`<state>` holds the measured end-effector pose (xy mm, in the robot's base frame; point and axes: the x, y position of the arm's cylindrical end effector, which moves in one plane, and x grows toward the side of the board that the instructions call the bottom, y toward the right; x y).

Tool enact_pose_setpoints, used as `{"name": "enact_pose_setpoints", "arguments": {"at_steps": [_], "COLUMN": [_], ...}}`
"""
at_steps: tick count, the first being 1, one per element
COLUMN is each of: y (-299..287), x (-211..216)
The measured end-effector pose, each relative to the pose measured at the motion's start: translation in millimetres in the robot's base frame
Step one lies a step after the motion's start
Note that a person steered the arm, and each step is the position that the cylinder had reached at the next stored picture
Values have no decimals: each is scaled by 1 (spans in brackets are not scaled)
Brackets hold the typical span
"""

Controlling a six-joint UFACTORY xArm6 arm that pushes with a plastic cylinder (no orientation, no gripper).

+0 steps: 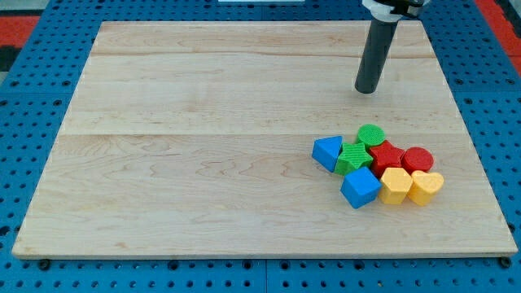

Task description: Separate red star and green star from the group of blocks

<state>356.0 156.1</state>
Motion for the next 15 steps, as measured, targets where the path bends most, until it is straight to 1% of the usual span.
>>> {"name": "enact_pose_setpoints", "arguments": {"at_steps": [2,3,4,5,6,7,8,9,10,12,13,14,15], "y": [0,32,55,79,80,81,6,-33,-42,-111,-110,-69,-24], "x": [0,12,47,65,109,136,135,138,135,136,128,117,117]}}
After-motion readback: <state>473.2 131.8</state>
